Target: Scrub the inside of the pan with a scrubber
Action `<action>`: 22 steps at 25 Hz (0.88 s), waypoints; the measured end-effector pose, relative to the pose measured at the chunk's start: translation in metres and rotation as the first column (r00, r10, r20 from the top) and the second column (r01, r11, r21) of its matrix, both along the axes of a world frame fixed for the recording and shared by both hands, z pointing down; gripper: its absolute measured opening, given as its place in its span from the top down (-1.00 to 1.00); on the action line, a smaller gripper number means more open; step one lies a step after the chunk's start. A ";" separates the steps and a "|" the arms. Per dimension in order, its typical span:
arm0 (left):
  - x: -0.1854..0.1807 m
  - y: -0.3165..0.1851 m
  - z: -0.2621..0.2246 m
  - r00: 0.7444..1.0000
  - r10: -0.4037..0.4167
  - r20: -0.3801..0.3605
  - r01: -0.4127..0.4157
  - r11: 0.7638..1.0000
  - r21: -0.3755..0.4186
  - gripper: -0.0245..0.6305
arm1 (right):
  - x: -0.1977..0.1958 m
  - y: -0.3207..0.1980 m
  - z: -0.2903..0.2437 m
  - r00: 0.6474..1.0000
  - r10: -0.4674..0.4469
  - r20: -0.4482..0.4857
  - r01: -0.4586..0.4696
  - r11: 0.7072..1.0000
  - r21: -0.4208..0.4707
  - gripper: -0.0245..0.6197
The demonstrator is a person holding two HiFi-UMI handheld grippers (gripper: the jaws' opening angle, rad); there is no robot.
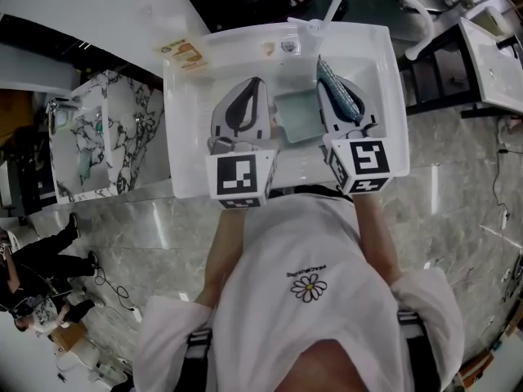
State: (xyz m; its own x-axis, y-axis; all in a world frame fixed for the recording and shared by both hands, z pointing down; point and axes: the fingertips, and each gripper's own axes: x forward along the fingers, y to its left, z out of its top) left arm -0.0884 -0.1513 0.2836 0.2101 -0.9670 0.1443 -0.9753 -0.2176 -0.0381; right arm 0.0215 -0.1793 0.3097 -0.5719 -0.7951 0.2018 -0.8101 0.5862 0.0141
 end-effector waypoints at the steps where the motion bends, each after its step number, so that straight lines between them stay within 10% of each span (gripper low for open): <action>1: 0.001 0.004 0.003 1.000 -0.005 -0.009 0.005 1.000 -0.004 0.88 | -0.001 0.003 0.001 1.000 0.001 -0.018 -0.001 1.000 0.011 0.73; 22: -0.006 0.010 0.011 0.999 -0.032 0.011 0.032 0.999 -0.004 0.88 | 0.005 0.009 0.007 0.998 0.051 -0.021 -0.050 0.999 0.020 0.73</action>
